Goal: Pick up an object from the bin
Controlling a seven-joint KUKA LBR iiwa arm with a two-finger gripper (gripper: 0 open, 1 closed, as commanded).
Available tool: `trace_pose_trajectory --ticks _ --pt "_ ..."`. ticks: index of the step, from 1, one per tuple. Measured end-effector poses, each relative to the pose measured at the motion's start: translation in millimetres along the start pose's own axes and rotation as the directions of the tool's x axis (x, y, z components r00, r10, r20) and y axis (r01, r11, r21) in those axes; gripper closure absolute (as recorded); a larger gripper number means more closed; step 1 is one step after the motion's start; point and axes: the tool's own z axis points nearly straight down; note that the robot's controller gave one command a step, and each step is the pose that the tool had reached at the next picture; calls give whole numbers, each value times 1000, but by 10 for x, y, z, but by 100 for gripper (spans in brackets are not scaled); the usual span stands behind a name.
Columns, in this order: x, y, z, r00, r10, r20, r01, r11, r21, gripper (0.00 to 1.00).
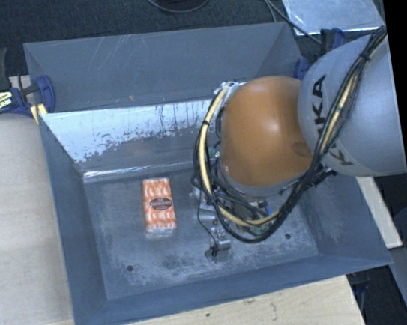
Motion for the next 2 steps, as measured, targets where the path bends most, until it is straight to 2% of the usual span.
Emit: trace_pose_trajectory --ticks 1,2 --pt "-18 -5 -45 1000 3 9 -3 1000 -1 0" --pt "-389 -3 584 1000 27 -2 -27 1000 0 0"
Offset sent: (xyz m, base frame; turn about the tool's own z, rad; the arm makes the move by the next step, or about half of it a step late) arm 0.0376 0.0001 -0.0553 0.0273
